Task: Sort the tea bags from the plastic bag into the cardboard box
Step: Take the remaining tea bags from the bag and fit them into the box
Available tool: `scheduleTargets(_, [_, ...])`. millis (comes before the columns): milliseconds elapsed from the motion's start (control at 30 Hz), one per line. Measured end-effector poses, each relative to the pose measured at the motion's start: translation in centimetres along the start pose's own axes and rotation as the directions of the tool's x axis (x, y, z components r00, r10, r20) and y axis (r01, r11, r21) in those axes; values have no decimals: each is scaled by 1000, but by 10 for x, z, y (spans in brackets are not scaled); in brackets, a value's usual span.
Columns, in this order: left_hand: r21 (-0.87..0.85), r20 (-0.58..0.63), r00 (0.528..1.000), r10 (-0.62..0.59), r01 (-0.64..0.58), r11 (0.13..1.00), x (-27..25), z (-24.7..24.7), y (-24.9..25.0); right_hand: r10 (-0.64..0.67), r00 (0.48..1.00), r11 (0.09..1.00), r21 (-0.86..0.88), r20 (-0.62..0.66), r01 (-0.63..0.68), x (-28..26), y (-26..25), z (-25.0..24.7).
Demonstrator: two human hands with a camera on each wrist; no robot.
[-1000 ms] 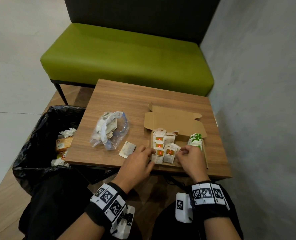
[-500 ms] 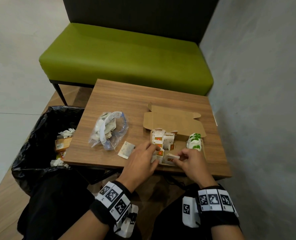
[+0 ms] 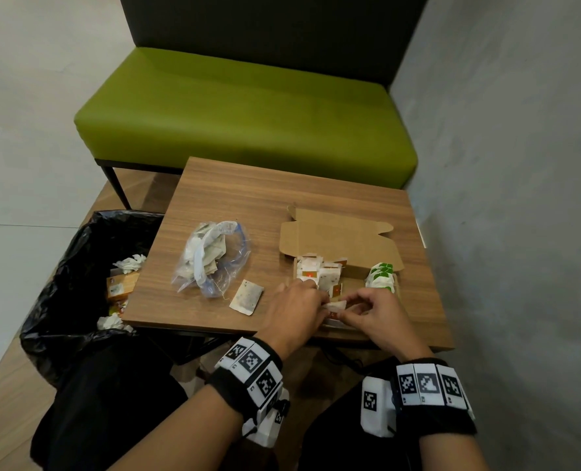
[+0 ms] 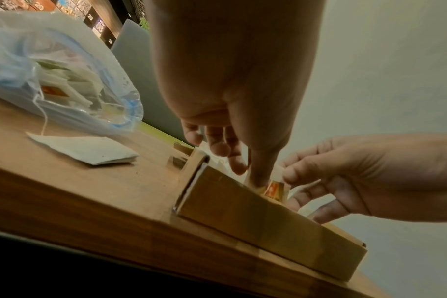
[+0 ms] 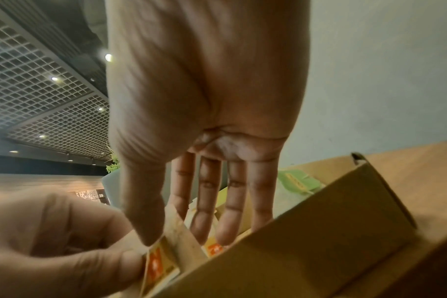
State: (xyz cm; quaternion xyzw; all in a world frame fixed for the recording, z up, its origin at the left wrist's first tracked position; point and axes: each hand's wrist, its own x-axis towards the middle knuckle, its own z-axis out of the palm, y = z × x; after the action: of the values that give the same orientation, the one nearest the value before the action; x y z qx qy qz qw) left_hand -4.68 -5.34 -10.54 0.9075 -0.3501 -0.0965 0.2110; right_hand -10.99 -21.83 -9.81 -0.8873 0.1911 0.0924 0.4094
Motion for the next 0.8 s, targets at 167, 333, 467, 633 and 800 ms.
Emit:
scheduleTargets(167, [-50, -5, 999, -34, 34, 998, 13, -5, 4, 0, 994, 988, -152, -111, -17, 14, 2, 6])
scheduleTargets(333, [-174, -27, 992, -126, 119, 977, 16, -4, 0, 26, 974, 984, -164, -224, -64, 28, 7, 18])
scheduleTargets(467, [-237, -60, 970, -234, 214, 948, 4, -5, -14, 62, 958, 992, -91, -280, -91, 37, 10, 22])
scheduleTargets(633, [-246, -76, 964, -255, 229, 942, -14, -5, -23, 70, 957, 995, -47, -281, -87, 31, 10, 27])
scheduleTargets(800, [-260, -83, 969, -233, 205, 944, -21, 3, -24, 47, 968, 997, -48, -247, -61, 23, 7, 33])
